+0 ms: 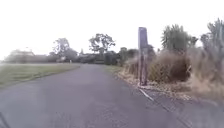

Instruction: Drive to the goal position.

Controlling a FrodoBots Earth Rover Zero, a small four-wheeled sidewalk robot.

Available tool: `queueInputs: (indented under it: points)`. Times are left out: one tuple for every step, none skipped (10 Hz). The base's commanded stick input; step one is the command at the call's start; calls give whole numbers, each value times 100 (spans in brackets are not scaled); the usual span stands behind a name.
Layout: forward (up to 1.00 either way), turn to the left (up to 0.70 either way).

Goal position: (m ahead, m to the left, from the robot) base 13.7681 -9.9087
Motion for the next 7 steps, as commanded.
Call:
queueInputs:
  points:
    - [70, 0]
    - [70, 0]
    - [70, 0]
    - [70, 0]
    - [70, 0]
    - [70, 0]
    - [70, 0]
